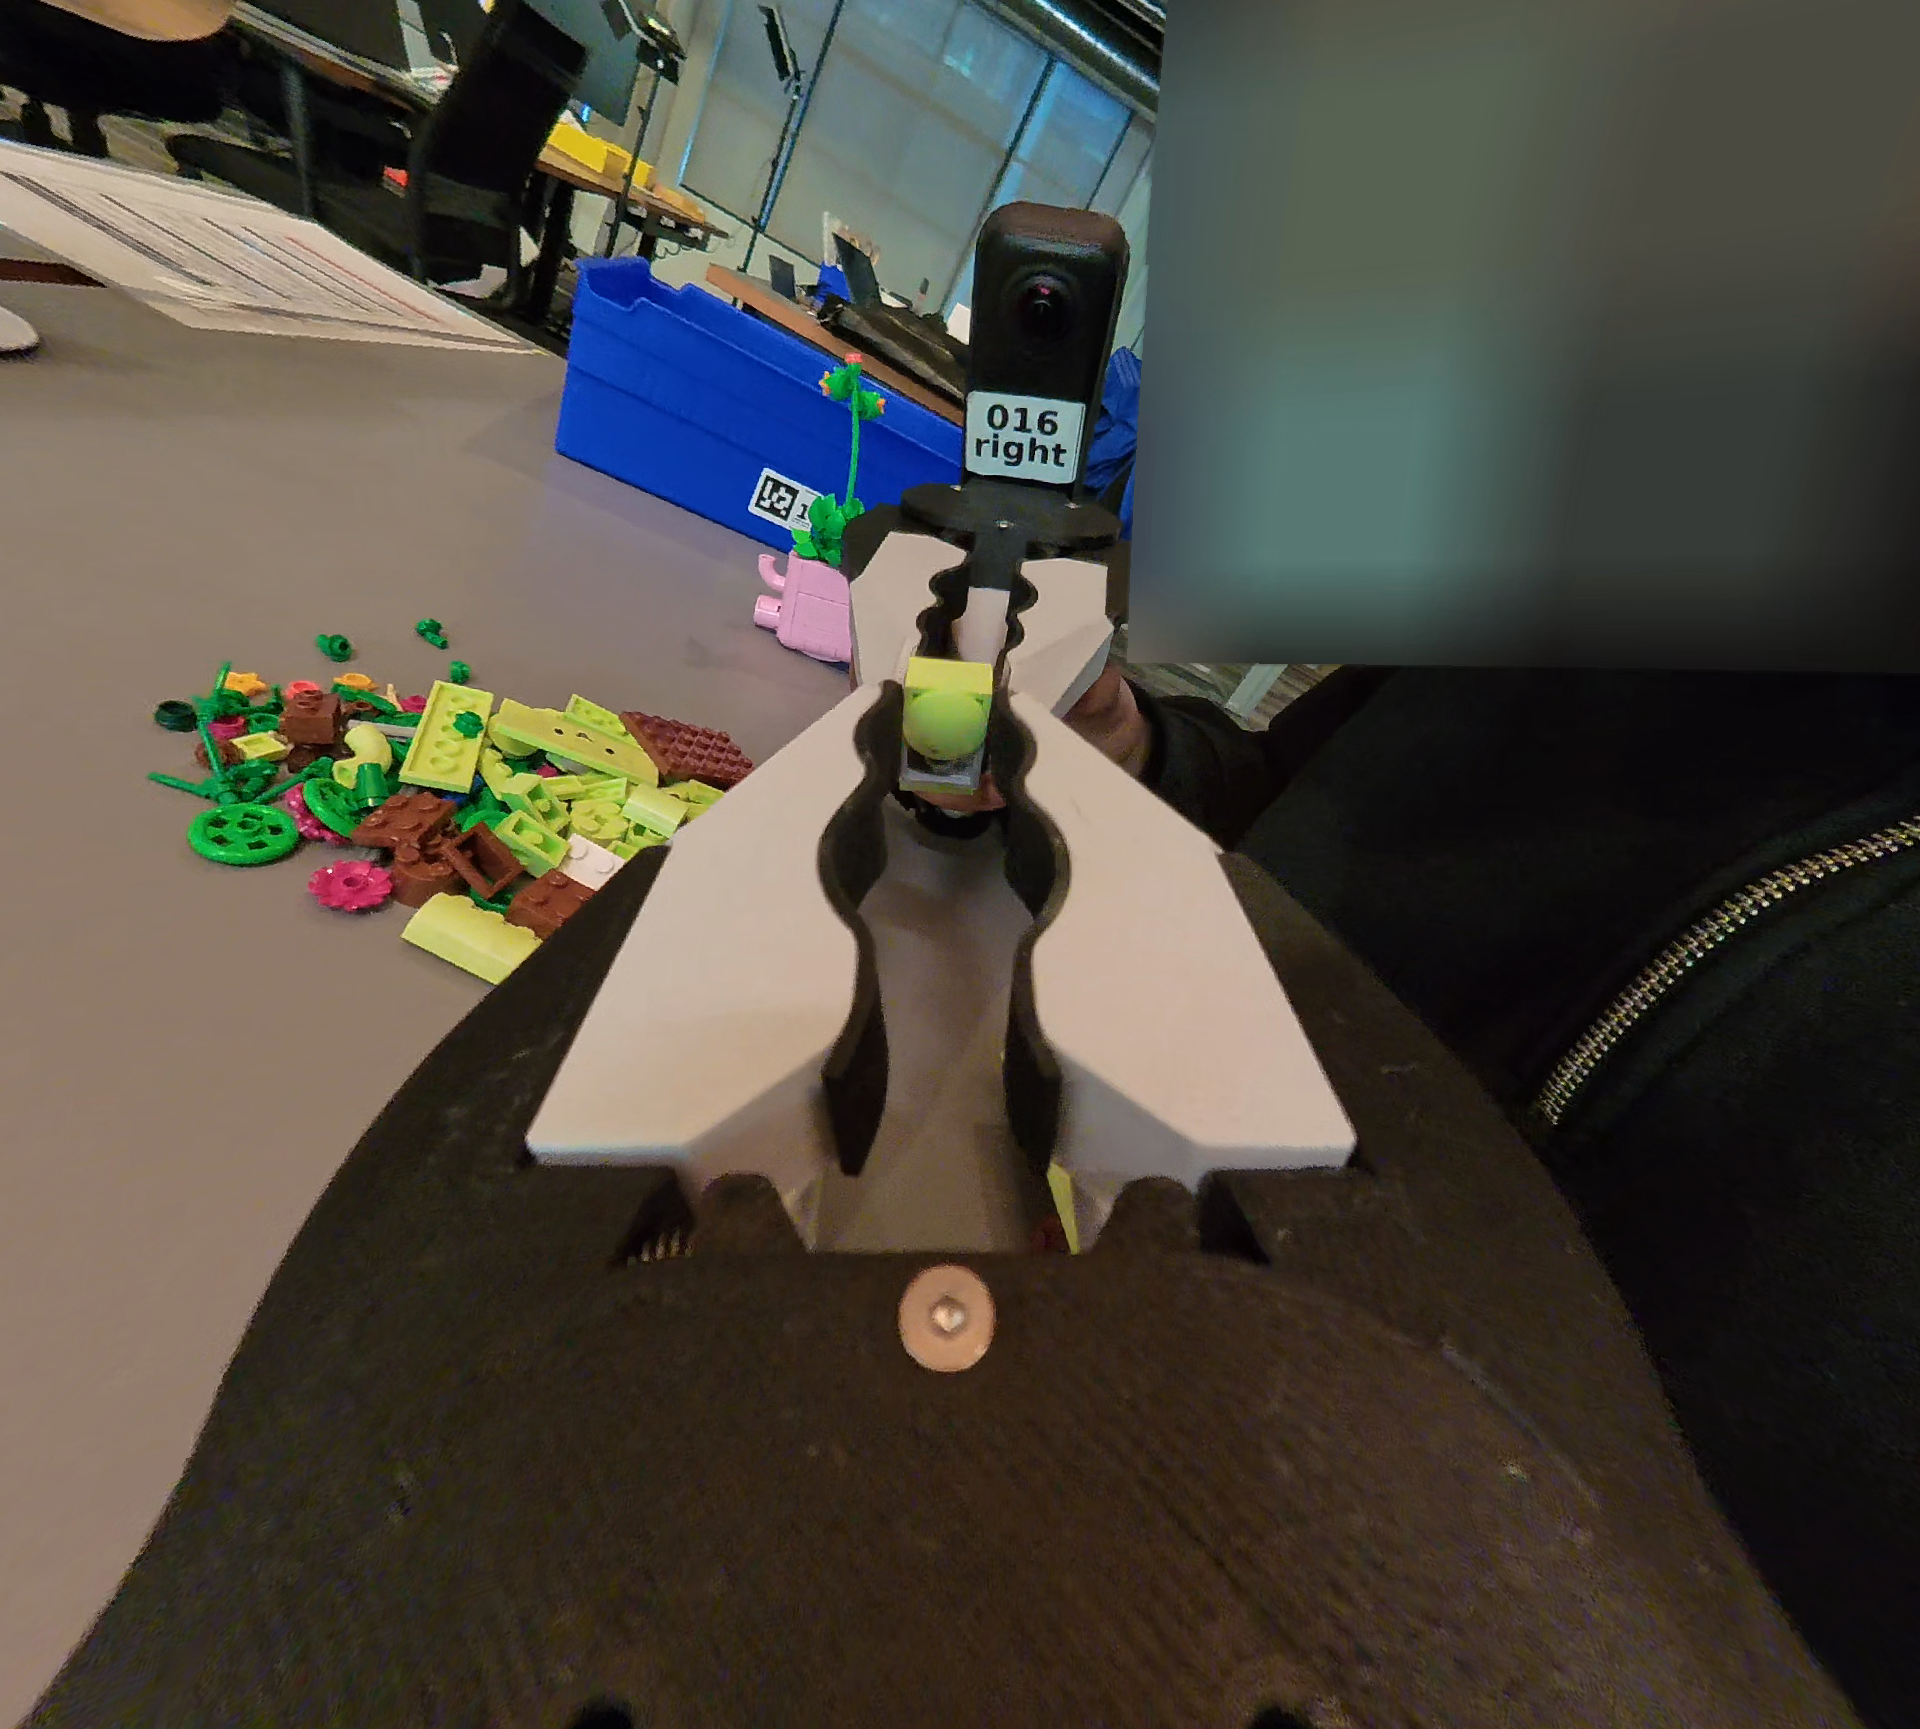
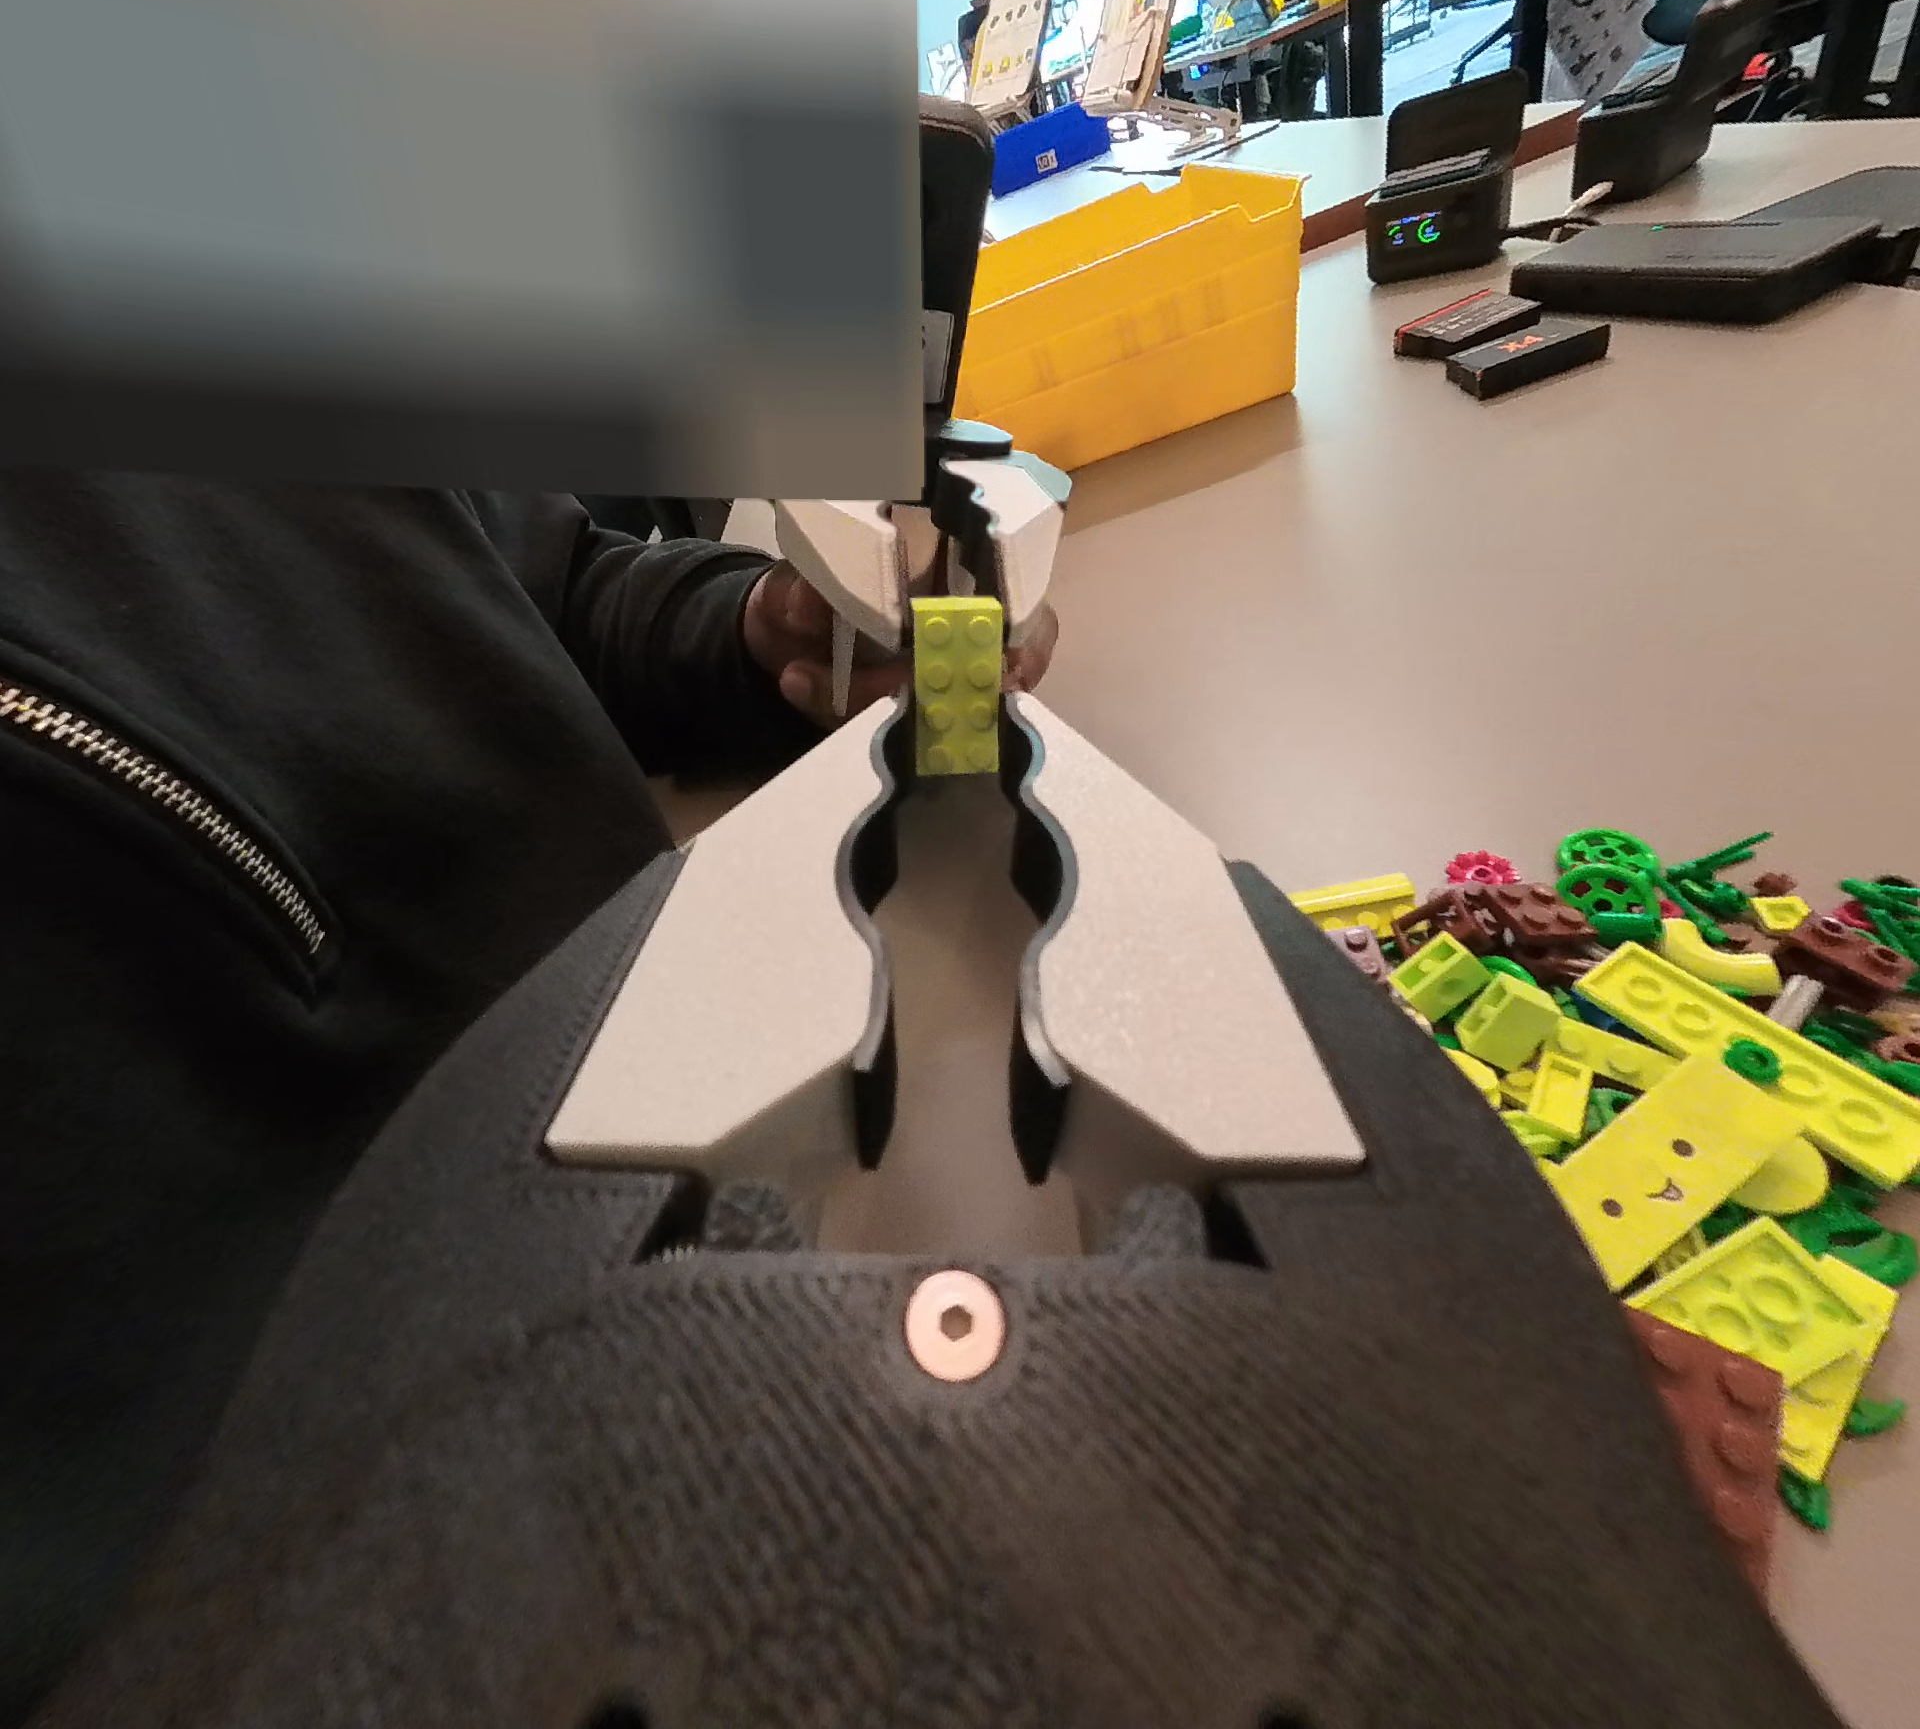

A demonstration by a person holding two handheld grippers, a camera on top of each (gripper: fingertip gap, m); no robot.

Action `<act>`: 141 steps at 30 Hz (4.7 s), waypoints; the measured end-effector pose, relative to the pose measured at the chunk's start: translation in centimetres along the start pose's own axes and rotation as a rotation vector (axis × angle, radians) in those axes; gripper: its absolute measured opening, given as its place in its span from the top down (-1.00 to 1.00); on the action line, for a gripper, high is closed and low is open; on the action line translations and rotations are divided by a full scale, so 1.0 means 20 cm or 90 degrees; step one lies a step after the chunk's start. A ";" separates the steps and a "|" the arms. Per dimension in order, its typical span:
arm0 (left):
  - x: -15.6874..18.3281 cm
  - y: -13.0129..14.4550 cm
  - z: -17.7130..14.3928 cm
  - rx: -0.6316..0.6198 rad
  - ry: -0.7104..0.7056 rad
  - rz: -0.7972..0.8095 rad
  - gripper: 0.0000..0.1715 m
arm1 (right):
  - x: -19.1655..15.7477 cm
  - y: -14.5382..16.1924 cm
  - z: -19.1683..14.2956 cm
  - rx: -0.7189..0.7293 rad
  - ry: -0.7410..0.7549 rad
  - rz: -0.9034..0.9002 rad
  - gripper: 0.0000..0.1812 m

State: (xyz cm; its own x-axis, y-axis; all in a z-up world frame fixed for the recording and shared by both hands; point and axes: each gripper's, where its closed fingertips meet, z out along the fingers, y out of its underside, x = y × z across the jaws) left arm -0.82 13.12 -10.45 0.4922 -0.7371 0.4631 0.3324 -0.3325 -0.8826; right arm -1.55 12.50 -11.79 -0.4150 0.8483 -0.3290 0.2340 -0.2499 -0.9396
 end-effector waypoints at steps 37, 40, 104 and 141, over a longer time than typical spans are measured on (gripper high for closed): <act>0.04 0.04 0.02 -0.053 0.039 -0.044 0.86 | -0.04 -0.03 -0.03 0.029 -0.073 0.067 0.85; 0.04 0.04 0.01 -0.046 0.044 -0.043 0.75 | -0.03 -0.04 -0.04 0.040 -0.070 0.070 0.85; 0.02 -0.02 0.00 -0.011 0.013 -0.064 0.86 | -0.01 -0.13 -0.04 0.147 -0.081 0.170 0.98; 0.01 -0.05 0.02 0.036 0.008 -0.120 0.86 | 0.01 -0.15 -0.04 0.206 -0.103 0.235 0.87</act>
State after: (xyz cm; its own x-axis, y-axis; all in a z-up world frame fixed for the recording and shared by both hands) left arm -0.63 13.51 -9.44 0.4075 -0.6723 0.6180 0.4627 -0.4314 -0.7745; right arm -1.64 13.74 -9.05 -0.4927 0.6000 -0.6303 0.1170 -0.6721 -0.7312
